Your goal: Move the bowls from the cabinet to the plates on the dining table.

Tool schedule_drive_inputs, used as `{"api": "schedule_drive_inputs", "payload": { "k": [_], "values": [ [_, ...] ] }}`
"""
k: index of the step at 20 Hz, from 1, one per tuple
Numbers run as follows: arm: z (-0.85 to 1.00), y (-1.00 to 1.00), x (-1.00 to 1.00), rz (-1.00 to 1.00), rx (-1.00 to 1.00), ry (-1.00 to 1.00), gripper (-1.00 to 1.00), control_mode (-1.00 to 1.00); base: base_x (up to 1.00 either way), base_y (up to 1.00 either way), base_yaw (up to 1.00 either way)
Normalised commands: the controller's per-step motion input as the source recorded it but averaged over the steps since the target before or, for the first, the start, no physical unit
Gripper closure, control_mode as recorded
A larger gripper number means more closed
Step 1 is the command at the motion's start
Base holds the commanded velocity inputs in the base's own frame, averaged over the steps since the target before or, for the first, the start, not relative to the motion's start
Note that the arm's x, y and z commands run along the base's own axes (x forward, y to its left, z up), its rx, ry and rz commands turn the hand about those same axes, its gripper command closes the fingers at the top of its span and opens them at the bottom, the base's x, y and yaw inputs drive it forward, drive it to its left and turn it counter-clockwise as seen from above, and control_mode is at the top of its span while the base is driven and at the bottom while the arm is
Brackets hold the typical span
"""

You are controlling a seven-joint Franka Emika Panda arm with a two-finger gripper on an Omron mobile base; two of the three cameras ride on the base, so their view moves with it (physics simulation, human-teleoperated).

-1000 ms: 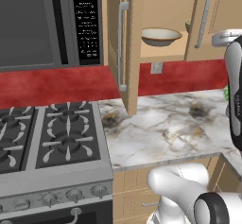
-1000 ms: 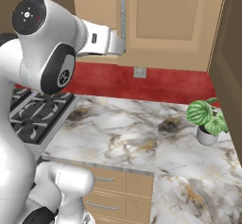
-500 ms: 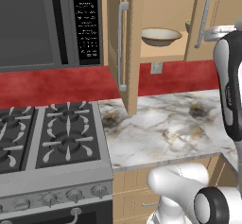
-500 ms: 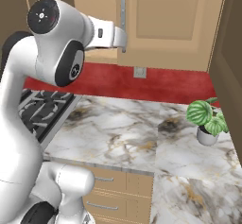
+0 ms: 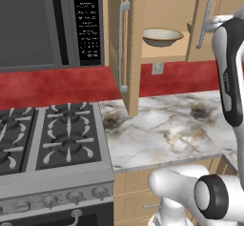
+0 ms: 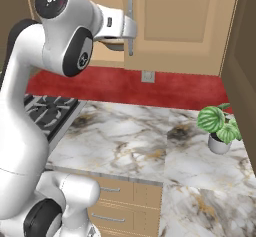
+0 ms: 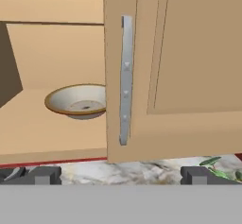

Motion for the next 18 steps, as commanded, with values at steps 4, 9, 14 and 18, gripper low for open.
{"api": "schedule_drive_inputs", "payload": {
  "k": [4, 9, 14, 18],
  "values": [
    [0.00, -0.21, 0.00, 0.00, 0.00, -0.03, -1.00, -1.00, 0.00, 0.00, 0.00],
    [0.00, -0.15, 0.00, 0.00, 0.00, -0.03, -1.00, -1.00, 0.00, 0.00, 0.00],
    [0.00, 0.00, 0.00, 0.00, 0.01, -0.03, -1.00, -1.00, 0.00, 0.00, 0.00],
    [0.00, 0.00, 0.00, 0.00, 0.01, -0.05, -1.00, -1.00, 0.00, 0.00, 0.00]
  ]
}}
